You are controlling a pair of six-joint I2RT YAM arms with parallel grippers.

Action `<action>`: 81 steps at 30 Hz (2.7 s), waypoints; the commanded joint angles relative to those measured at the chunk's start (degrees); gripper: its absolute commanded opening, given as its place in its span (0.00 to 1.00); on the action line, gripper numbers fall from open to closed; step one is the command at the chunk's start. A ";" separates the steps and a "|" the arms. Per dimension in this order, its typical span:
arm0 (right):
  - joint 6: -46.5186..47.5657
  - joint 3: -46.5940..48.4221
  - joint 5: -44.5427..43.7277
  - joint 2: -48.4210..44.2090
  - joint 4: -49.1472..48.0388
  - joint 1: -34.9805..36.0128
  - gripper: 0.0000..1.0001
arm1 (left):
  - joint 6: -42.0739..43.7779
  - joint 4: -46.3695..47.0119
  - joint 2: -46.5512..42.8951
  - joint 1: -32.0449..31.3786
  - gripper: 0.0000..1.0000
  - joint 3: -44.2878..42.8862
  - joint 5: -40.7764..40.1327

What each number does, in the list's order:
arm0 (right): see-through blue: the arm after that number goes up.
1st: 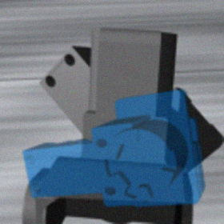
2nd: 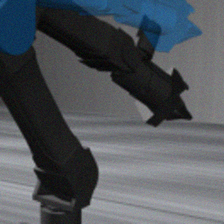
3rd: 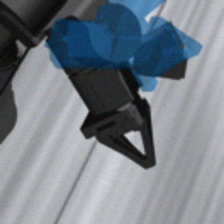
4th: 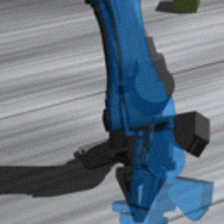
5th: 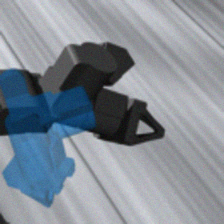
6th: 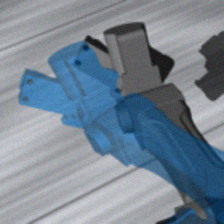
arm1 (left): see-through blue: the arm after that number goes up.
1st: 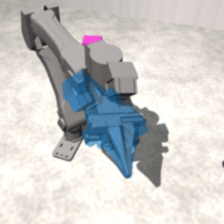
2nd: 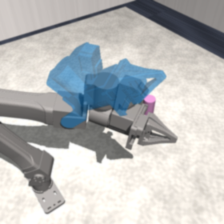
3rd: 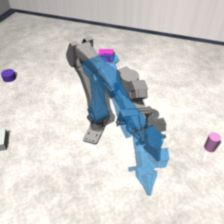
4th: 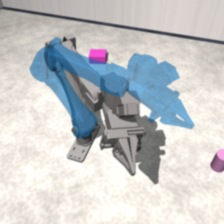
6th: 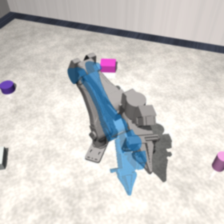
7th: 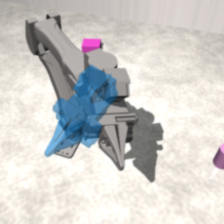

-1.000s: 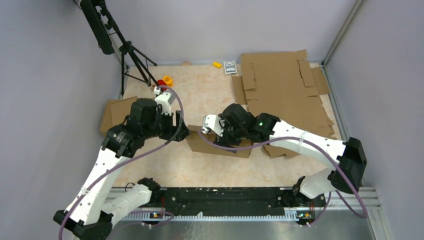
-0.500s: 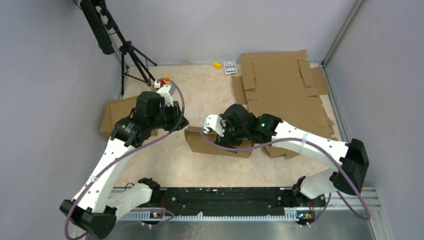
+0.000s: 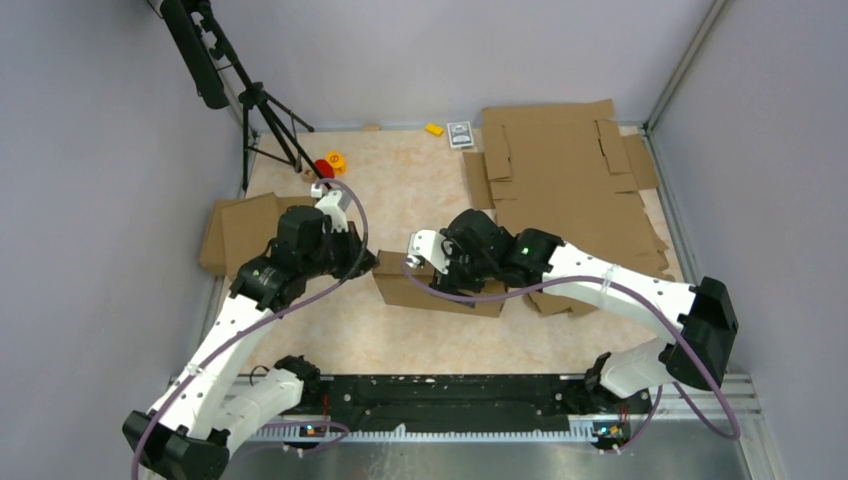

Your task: Fold the paper box

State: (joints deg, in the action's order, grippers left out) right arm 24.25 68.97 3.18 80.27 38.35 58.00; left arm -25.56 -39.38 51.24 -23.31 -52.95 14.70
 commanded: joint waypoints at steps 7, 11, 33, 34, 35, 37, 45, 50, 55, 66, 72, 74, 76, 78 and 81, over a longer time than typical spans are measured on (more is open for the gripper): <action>-1.57 0.87 -0.85 -0.41 -1.22 0.37 0.79 | 1.21 -3.78 2.33 -0.01 0.01 4.47 -3.12; -2.89 2.64 -0.29 -1.34 -1.66 0.43 0.85 | 1.54 -3.96 2.89 -0.01 0.01 4.02 -3.11; -40.15 10.23 -10.38 -13.13 5.09 -8.27 0.78 | 4.17 -5.36 3.89 -0.06 0.08 -0.74 -3.98; -42.36 9.32 -11.70 -14.00 6.06 -8.57 0.70 | 4.24 -5.32 3.88 -0.07 0.08 -0.64 -4.02; -44.36 7.98 -12.74 -15.47 6.44 -8.89 0.61 | 4.29 -5.23 3.74 0.00 0.08 -0.48 -3.98; -48.20 4.39 -14.41 -20.41 4.89 -9.27 0.38 | 4.37 -4.98 3.46 -0.07 0.07 -0.11 -3.92; -59.25 -8.80 6.39 -29.65 -8.77 -20.84 0.00 | 4.73 -4.90 3.25 -0.07 0.06 0.21 -3.11; -67.02 -18.61 16.47 -32.46 -20.42 -24.62 0.00 | 4.82 -4.93 2.96 -0.06 0.05 0.64 -2.60; -74.11 -27.54 24.66 -33.28 -31.45 -27.35 0.00 | 4.67 -5.01 2.95 -0.07 0.04 0.64 -2.40; -77.51 -42.63 23.78 -38.16 -37.88 -28.54 0.00 | 3.47 -3.71 2.37 -0.05 0.00 3.76 -0.76; -74.72 -41.24 22.58 -37.43 -36.55 -28.55 0.00 | 2.97 -2.87 2.19 -0.06 0.00 4.92 -0.41; -73.65 -38.35 23.09 -36.41 -35.78 -28.55 0.00 | 2.97 -2.78 2.27 -0.01 0.00 4.98 -0.33; -72.22 -34.28 23.98 -35.03 -33.97 -28.55 0.00 | 2.97 -2.85 2.24 -0.05 0.00 4.59 -0.35; -71.17 -30.87 24.95 -34.03 -32.66 -28.53 0.00 | 3.04 -3.03 2.22 0.00 0.00 4.48 -0.45; -71.15 -30.15 25.56 -34.79 -32.37 -28.54 0.00 | 3.21 -3.21 2.11 -0.07 0.00 4.33 -0.72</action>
State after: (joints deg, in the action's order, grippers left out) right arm -49.23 34.70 27.27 46.57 5.43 29.82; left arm -22.85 -35.46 52.36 -23.29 -50.92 14.92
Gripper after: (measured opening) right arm 0.002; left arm 0.004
